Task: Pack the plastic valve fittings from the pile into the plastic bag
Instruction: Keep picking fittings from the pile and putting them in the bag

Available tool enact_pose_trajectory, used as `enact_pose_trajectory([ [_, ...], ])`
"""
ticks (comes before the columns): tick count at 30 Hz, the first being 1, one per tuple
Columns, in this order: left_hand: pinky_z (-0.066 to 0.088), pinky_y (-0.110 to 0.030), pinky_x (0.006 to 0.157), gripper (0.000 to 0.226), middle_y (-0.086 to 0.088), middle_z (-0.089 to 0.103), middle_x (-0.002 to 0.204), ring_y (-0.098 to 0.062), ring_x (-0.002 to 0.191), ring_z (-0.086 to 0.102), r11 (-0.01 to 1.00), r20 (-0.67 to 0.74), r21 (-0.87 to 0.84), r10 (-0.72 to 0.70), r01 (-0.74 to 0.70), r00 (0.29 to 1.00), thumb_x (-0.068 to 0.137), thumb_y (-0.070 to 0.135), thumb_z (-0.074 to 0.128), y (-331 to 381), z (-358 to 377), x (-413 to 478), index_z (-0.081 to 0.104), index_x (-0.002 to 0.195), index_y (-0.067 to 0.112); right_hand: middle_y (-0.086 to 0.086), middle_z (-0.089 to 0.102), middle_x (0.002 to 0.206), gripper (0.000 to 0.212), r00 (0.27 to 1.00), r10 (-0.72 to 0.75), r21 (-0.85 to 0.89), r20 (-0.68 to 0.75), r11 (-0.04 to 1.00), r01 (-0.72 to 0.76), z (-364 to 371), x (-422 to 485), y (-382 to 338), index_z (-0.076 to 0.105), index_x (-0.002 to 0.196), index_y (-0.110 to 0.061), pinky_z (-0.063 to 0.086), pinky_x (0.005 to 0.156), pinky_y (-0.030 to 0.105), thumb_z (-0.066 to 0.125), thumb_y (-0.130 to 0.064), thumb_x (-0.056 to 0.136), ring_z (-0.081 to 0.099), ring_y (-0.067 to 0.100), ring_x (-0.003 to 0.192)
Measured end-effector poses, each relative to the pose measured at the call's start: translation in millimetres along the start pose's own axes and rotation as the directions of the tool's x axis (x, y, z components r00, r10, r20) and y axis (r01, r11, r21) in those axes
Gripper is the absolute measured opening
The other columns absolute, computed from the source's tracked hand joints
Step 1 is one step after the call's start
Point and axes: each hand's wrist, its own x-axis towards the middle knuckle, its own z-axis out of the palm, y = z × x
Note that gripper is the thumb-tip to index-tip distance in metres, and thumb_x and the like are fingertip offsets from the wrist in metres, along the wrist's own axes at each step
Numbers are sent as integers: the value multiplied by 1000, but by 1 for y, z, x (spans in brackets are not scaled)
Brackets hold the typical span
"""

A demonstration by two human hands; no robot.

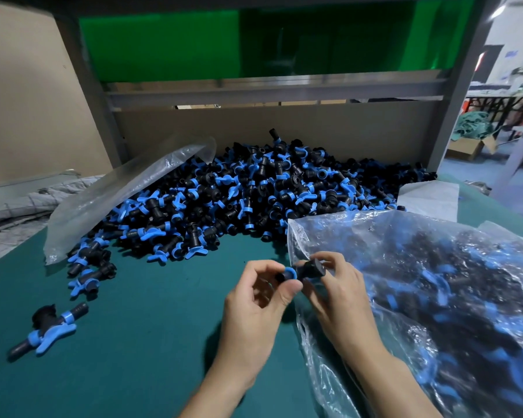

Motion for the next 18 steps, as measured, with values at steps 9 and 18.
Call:
enact_pose_trajectory([
  [9, 51, -20, 71, 21, 12, 72, 94, -8, 79, 66, 987, 10, 137, 80, -81, 997, 84, 49, 68, 4, 1, -1, 62, 103, 41, 1, 55, 116, 20, 1000, 15, 77, 15, 997, -16, -1, 0, 1, 68, 105, -17, 43, 85, 39, 73, -21, 86, 56, 25, 98],
  [18, 47, -18, 67, 19, 15, 63, 103, -10, 75, 60, 913, 122, 268, 285, -308, 951, 95, 29, 63, 7, 5, -4, 63, 114, 31, -5, 54, 114, 24, 1000, 3, 212, 19, 977, -7, -4, 1, -1, 65, 107, -27, 46, 86, 44, 52, -38, 90, 55, 17, 99],
])
